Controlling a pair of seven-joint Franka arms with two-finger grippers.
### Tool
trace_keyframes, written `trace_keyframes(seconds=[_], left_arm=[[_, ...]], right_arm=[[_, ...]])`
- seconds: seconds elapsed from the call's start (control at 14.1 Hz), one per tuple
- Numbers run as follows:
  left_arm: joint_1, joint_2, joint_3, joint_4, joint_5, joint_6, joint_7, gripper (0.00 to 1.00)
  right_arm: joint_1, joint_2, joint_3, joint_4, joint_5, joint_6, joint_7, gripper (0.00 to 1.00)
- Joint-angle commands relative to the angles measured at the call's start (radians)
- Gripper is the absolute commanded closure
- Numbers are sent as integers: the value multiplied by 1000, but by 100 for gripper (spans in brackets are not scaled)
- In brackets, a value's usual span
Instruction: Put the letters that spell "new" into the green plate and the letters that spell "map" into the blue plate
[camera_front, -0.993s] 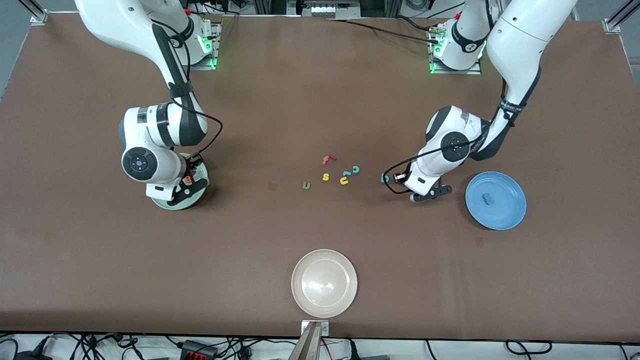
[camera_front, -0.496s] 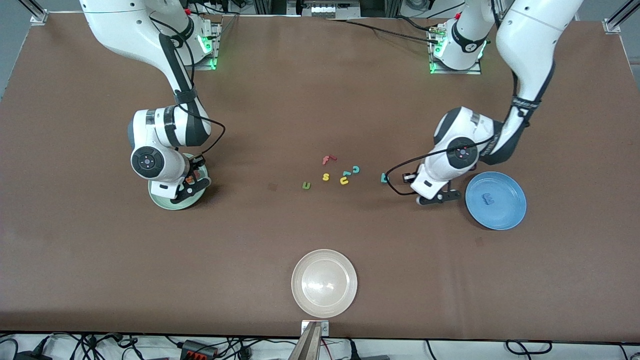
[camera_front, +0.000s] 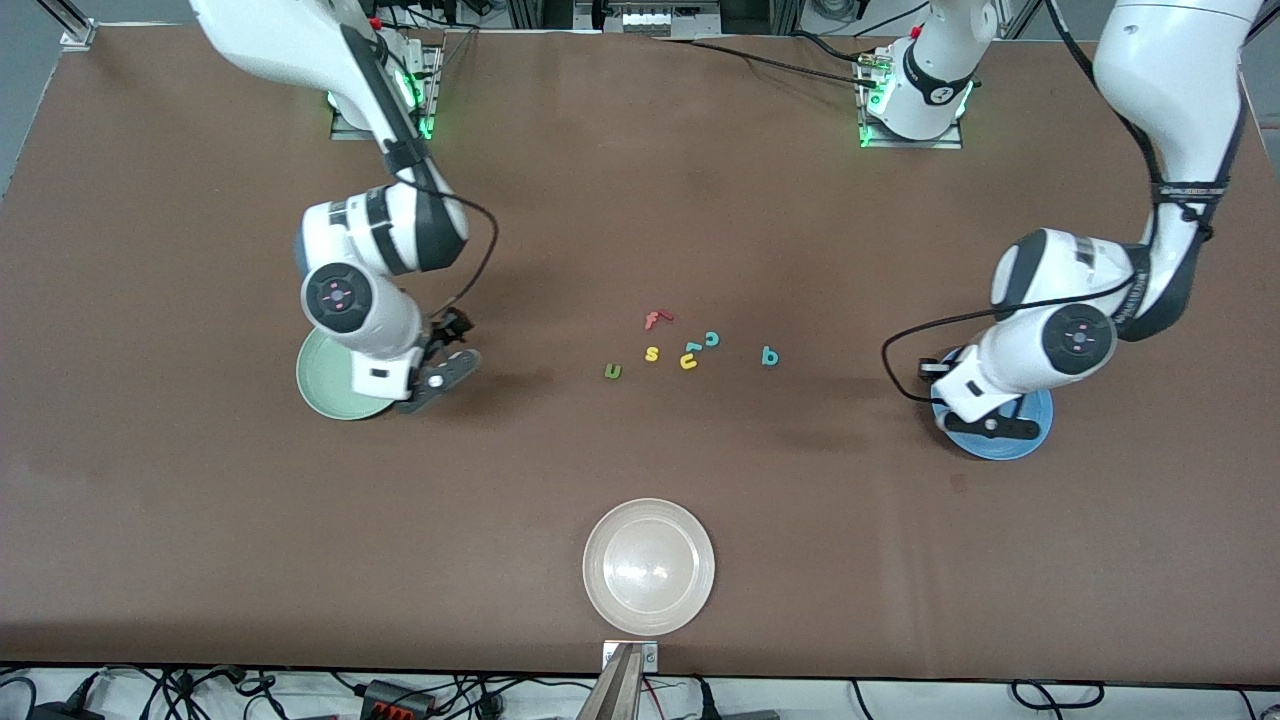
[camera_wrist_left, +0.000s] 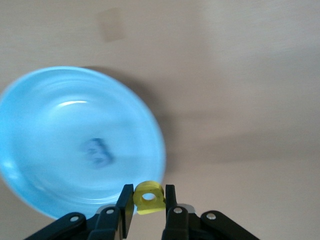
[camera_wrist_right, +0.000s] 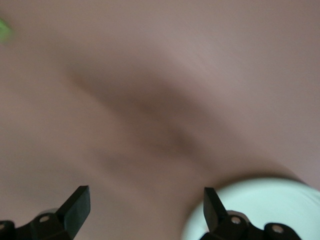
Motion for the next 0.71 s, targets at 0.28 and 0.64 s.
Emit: trace_keyframes(seconds=[0.28, 0.64], left_arm=[[41, 46, -23, 6, 68, 42, 33, 0], [38, 26, -133, 7, 53, 5, 17, 0]], right_arm=[[114, 167, 4, 211, 80, 19, 335, 24], [148, 238, 9, 316, 37, 8, 947, 24]])
